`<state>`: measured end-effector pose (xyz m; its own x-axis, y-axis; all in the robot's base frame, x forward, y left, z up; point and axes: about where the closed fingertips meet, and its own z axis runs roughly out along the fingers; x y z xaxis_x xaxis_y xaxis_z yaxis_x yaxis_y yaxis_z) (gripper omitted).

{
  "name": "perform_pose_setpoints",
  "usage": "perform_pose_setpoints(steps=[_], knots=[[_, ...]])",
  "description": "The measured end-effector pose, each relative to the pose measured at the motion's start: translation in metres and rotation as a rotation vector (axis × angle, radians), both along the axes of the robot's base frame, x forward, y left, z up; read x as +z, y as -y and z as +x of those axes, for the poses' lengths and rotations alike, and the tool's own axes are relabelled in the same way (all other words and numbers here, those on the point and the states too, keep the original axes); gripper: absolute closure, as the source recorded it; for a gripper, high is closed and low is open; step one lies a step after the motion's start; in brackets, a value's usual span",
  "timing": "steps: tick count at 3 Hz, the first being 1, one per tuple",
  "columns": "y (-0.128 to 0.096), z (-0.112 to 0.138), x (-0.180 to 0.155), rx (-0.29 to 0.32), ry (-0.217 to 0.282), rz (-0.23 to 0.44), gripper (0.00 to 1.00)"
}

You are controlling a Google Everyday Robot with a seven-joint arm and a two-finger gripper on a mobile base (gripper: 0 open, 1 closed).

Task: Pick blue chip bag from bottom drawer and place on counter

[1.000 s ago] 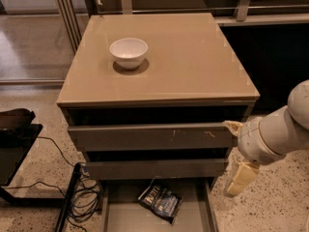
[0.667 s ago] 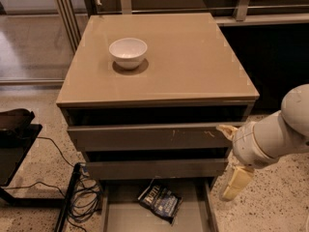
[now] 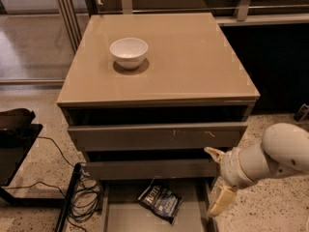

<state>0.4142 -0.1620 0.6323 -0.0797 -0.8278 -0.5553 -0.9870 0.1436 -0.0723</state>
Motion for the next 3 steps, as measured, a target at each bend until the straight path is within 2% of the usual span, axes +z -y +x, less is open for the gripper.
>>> perform_pose_setpoints(steps=[1, 2, 3], knots=[[-0.005, -0.006, -0.05, 0.017, 0.003, 0.041, 0.0], [-0.005, -0.013, -0.096, 0.003, 0.004, 0.065, 0.0], [-0.004, 0.004, -0.144, -0.086, 0.013, 0.04, 0.0]])
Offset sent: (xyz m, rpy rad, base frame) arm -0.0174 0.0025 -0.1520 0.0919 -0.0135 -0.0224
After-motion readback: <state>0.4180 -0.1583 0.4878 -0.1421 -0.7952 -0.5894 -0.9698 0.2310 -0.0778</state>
